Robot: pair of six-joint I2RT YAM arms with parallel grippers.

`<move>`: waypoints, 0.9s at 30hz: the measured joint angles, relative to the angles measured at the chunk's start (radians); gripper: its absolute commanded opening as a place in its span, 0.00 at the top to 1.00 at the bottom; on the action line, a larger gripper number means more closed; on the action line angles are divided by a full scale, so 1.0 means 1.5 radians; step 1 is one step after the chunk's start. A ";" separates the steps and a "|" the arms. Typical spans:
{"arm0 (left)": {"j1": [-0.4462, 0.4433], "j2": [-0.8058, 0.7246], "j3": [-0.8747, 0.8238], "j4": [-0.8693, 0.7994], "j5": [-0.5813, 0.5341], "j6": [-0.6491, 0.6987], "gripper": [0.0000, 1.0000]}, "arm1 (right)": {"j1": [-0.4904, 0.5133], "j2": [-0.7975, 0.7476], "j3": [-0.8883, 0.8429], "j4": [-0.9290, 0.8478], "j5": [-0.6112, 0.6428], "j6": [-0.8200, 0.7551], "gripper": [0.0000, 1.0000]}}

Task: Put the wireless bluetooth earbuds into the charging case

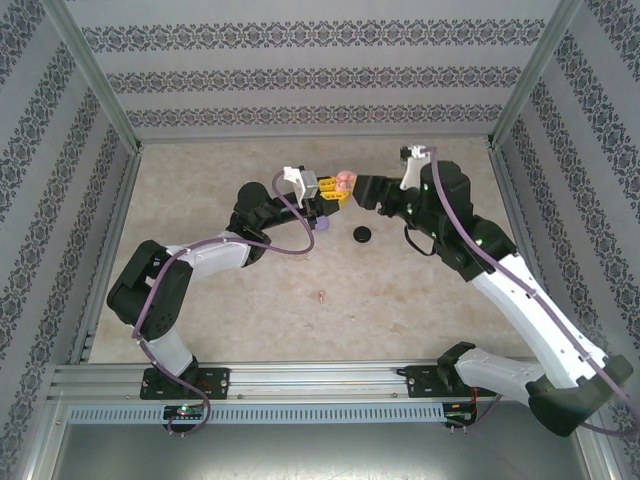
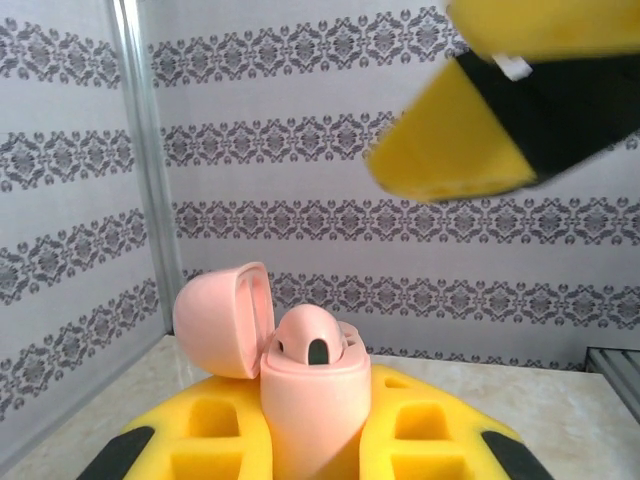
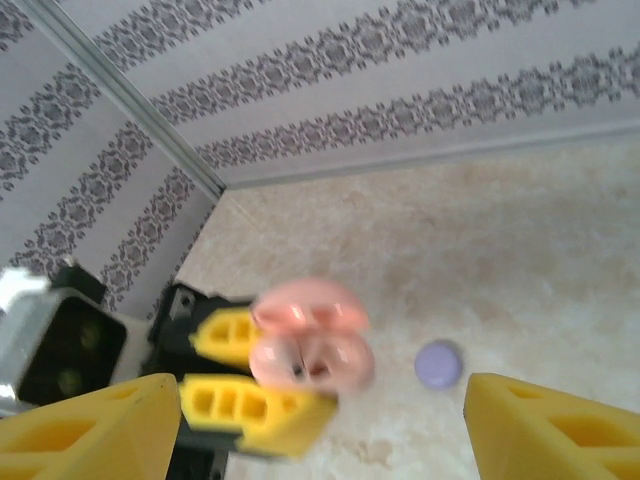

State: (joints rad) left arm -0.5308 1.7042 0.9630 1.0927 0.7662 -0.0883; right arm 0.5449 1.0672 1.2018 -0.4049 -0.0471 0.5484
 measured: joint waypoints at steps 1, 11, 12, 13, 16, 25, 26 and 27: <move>0.002 -0.003 -0.006 0.000 -0.006 0.002 1.00 | 0.000 -0.013 -0.023 -0.003 0.000 0.010 0.26; 0.054 -0.047 -0.074 0.029 -0.084 0.011 1.00 | 0.059 0.003 -0.189 -0.057 0.010 0.117 0.32; 0.059 -0.051 -0.081 0.035 -0.092 0.011 1.00 | 0.071 0.015 -0.194 -0.060 0.013 0.126 0.33; 0.064 -0.056 -0.090 0.041 -0.099 0.010 1.00 | 0.085 0.032 -0.198 -0.062 0.017 0.138 0.33; 0.079 -0.073 -0.115 0.051 -0.118 0.006 1.00 | 0.124 0.089 -0.205 -0.068 0.030 0.168 0.36; 0.101 -0.135 -0.169 0.078 -0.166 -0.002 1.00 | 0.208 0.299 -0.168 -0.100 0.045 0.214 0.44; 0.102 -0.142 -0.172 0.081 -0.169 -0.003 1.00 | 0.216 0.319 -0.156 -0.104 0.046 0.218 0.44; 0.104 -0.148 -0.175 0.083 -0.172 -0.004 1.00 | 0.224 0.336 -0.146 -0.105 0.046 0.223 0.45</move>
State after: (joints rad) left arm -0.3748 1.4826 0.7002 1.2175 0.5087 -0.0940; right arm 0.8803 1.5707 0.9829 -0.5625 0.0219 0.8833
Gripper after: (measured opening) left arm 0.148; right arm 0.560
